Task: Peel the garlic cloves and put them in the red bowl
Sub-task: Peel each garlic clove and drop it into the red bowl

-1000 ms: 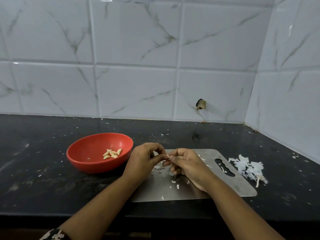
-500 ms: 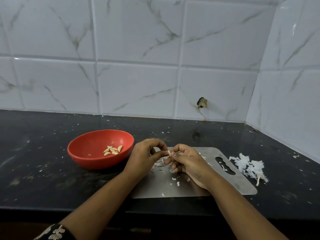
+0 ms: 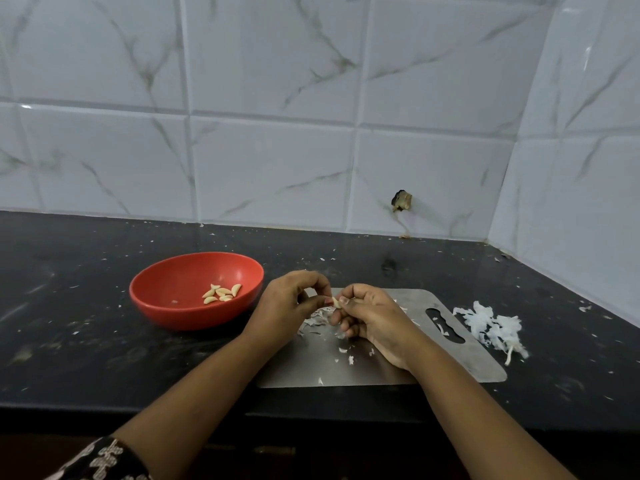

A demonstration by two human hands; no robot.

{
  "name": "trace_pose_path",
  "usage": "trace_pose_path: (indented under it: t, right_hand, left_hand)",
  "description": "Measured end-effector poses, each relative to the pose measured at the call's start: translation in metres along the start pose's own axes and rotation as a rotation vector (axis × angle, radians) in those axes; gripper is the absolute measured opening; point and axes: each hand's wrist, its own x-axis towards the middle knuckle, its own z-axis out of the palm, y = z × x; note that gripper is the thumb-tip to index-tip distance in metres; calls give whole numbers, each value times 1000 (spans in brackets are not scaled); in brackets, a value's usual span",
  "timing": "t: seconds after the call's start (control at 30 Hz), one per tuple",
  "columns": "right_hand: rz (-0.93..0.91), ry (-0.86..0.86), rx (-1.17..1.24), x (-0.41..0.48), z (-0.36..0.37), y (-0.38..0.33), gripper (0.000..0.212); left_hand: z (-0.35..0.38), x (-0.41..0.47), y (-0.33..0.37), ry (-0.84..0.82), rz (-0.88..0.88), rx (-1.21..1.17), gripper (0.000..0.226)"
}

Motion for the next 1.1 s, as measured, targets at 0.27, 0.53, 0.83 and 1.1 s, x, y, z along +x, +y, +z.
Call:
trace_pose_path:
  t: [0.27, 0.53, 0.83, 1.1]
  right_hand:
    - [3, -4, -1, -1, -1, -1, 17]
    - [21, -6, 7, -1, 0, -2, 19]
    - [23, 1, 1, -1, 0, -1, 19]
    - [19, 8, -11, -2, 1, -2, 18]
  left_hand:
    - [0, -1, -1, -10, 10, 13, 23]
    - [0, 0, -1, -44, 5, 58, 19]
    - [0, -1, 0, -20, 17, 102, 12]
    - [0, -1, 0, -33, 6, 96, 15]
